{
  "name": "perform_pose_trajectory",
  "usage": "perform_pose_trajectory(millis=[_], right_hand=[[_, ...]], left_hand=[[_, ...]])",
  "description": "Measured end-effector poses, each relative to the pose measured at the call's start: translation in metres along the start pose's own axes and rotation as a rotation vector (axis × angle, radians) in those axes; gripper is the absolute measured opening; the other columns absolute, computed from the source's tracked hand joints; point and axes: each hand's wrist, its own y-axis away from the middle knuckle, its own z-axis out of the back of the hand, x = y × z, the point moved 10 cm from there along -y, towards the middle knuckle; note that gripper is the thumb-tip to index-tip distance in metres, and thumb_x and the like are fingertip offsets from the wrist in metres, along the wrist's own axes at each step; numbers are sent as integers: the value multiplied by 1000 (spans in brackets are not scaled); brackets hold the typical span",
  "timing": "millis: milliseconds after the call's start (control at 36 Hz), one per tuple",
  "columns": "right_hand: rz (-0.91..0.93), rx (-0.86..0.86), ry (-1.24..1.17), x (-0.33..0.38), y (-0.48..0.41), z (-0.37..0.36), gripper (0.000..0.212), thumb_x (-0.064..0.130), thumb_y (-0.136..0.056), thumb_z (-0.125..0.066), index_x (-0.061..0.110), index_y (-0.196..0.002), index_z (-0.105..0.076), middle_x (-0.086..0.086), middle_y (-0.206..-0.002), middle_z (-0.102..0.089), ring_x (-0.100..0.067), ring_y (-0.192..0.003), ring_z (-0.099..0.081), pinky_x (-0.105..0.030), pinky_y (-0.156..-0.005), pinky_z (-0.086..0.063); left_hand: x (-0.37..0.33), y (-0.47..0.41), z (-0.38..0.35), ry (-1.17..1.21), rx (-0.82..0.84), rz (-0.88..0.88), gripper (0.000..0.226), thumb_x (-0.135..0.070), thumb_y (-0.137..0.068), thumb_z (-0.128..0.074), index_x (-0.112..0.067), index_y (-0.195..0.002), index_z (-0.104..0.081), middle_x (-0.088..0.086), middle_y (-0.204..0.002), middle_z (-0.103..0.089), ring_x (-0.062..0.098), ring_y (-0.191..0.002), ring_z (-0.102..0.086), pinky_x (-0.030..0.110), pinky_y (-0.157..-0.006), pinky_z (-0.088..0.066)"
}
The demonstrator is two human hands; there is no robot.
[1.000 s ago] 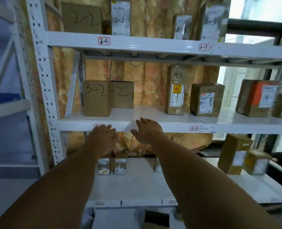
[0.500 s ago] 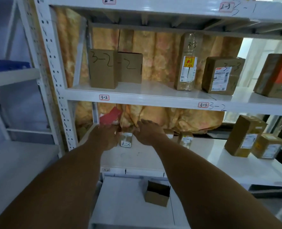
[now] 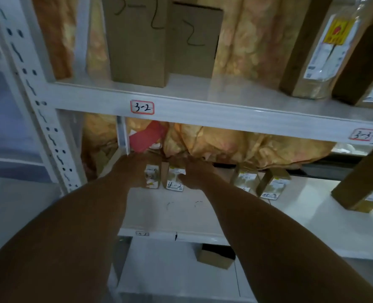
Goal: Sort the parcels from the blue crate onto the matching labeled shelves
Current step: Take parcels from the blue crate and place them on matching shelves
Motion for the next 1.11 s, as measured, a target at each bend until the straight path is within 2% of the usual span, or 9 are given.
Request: perform_pose_trajectory(millis=[56,139,250,389,528,667,778,889,1111], right_hand=[[-5,34,20,-6,-20,-12,71,42,-98,-58,32,-160,-26,-3,-163,-35,-33,-145,-40,-45,-108,-42],[-30,83,51,-20,-46,-33,74,43,-98,-60,30,-162,-23,-4,-167,-27,-33,-151,-32,-48,-114,-38],[-16,141,38,-29,-83,-59,85,45,-94,-67,31,-163,-20,-6,-171,-16,-36,-155,-22,-52,-117,-35],[1,109,-6,-31,-117,-73,102,47,-84,-78,25,-163,-17,-10,-168,-21,-41,-151,-26,-53,-114,-40],[49,126,-26,-27,-132,-93,93,37,-83,-81,29,-158,-27,-10,-157,-37,-38,-140,-42,-50,-106,-46],[47,69,-47,-33,-138,-93,81,17,-86,-76,30,-154,-34,-9,-146,-46,-35,-132,-47,-51,-96,-53],[85,46,-43,-31,-140,-89,74,15,-90,-71,32,-154,-36,-11,-144,-49,-36,-127,-52,-48,-92,-54],[106,49,-76,-29,-131,-91,69,14,-91,-69,30,-151,-42,-9,-140,-50,-35,-124,-53,-46,-89,-52],[124,95,-66,-17,-114,-89,63,19,-85,-76,27,-142,-50,-8,-127,-53,-34,-119,-55,-52,-89,-55]], left_hand=[[10,-31,-19,20,26,-16,86,-39,-69,-87,-18,-143,-50,9,-140,-57,32,-124,-58,46,-99,-53],[9,-55,-28,37,38,-41,98,-34,-71,-86,-18,-154,-37,10,-154,-46,31,-136,-49,42,-105,-48],[9,-81,-39,-8,75,-57,104,-31,-77,-85,-14,-160,-24,7,-166,-28,28,-150,-31,35,-115,-33],[12,-110,-57,-8,51,-86,102,-33,-70,-91,-19,-155,-35,7,-158,-40,31,-143,-39,40,-112,-40],[12,-118,-75,-39,126,-70,100,-31,-83,-82,-22,-161,-21,10,-164,-26,33,-147,-32,43,-110,-40],[11,-130,-70,-106,52,-80,80,-28,-88,-76,-18,-153,-33,11,-159,-28,36,-144,-32,47,-101,-48],[8,-138,-68,-122,79,-97,66,-31,-81,-83,-14,-136,-52,13,-146,-42,35,-133,-44,45,-96,-49],[16,-138,-75,-60,138,-86,66,-31,-72,-90,-12,-126,-55,14,-130,-54,33,-119,-55,43,-92,-50],[38,-108,-73,-92,192,-46,62,-37,-78,-86,-14,-127,-55,14,-132,-42,34,-119,-51,40,-87,-46]])
